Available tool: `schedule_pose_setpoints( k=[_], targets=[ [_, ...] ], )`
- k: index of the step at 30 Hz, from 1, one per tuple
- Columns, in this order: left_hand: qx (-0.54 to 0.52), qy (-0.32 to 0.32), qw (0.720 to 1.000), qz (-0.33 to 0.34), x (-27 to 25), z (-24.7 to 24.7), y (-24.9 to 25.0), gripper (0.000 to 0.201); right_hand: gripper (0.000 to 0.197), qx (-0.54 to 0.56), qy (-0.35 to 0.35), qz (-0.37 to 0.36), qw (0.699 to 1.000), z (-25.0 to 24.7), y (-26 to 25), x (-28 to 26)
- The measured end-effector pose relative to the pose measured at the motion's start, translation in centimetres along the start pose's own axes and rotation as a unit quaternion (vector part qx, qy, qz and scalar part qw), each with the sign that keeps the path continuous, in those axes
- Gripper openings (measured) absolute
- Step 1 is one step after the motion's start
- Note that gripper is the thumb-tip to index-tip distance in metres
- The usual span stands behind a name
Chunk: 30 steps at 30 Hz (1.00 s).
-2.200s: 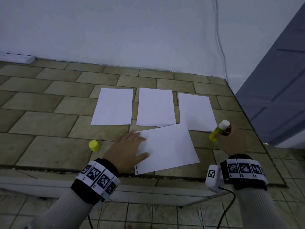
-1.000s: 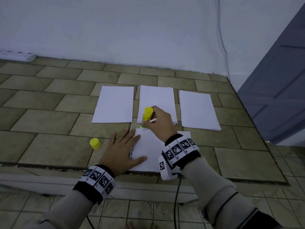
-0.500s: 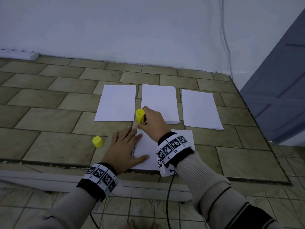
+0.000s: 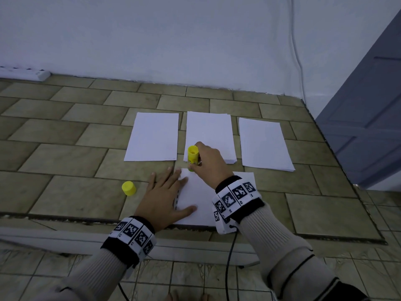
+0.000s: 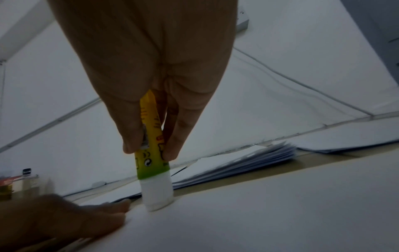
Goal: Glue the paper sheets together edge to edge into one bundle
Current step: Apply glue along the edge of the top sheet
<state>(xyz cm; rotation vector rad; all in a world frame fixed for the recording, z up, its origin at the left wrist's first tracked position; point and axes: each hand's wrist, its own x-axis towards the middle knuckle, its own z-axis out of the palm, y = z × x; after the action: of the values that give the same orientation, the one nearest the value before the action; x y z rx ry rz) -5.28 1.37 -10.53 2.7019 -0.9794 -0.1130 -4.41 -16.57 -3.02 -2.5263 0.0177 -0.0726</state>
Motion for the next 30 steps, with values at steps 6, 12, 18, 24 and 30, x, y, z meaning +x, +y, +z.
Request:
schedule_pose_setpoints(
  k=[6, 12, 18, 24, 30],
  targets=[
    [0.005, -0.005, 1.000, -0.008, -0.1, -0.1, 0.2, 0.098, 0.023, 0.032, 0.039, 0.045, 0.998, -2.4, 3.5, -2.3],
    [0.009, -0.010, 1.000, -0.014, -0.2, -0.3, 0.3, 0.098, 0.016, 0.061, 0.110, 0.090, 0.988, -4.9, 6.9, -4.9],
    [0.003, -0.008, 1.000, -0.008, -0.2, -0.2, 0.3, 0.101, 0.019, 0.045, 0.139, 0.134, 0.980, -6.8, 9.4, -6.4],
    [0.009, -0.005, 1.000, -0.007, -0.1, 0.0, 0.3, 0.110, 0.022, 0.033, 0.186, 0.159, 0.969, -7.4, 9.8, -7.1],
    [0.027, -0.027, 0.999, -0.018, -0.2, -0.2, 0.4, 0.114, 0.015, 0.104, 0.139, 0.051, 0.983, -4.8, 4.6, -7.2]
  ],
)
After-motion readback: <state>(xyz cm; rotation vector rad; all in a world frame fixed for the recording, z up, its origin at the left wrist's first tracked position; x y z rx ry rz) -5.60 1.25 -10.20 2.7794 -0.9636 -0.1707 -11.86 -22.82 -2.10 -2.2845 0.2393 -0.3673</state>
